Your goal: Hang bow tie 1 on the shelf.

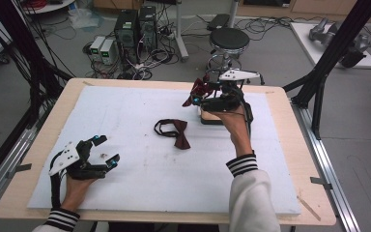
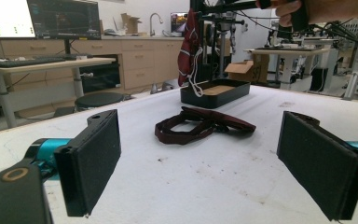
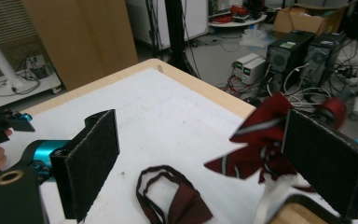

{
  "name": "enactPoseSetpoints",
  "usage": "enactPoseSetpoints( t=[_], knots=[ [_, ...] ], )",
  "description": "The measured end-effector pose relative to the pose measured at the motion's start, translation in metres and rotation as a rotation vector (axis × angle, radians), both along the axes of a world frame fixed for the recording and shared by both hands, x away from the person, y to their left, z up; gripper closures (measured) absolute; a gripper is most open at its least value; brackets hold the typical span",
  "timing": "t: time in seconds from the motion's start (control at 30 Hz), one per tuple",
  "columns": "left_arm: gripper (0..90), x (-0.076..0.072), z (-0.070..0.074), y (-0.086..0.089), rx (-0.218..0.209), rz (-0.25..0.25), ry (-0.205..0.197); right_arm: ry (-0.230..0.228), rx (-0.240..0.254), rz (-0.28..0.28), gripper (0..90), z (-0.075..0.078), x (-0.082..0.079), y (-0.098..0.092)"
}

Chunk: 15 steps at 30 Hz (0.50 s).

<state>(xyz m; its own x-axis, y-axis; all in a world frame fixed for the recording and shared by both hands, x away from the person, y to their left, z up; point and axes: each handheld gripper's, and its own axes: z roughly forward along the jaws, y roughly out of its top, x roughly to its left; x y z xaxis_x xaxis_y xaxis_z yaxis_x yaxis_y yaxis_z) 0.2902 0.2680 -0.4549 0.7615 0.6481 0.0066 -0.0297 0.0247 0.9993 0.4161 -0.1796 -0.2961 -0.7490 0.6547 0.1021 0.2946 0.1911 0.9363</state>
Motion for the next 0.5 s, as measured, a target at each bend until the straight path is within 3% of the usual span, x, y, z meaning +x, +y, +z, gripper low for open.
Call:
enactPoseSetpoints(
  t=[0.5],
  knots=[
    [14.0, 0.0, 0.0, 0.0, 0.004, -0.001, -0.002, -0.056, 0.016, -0.024, 10.3, -0.012, -0.042, -0.024]
  ],
)
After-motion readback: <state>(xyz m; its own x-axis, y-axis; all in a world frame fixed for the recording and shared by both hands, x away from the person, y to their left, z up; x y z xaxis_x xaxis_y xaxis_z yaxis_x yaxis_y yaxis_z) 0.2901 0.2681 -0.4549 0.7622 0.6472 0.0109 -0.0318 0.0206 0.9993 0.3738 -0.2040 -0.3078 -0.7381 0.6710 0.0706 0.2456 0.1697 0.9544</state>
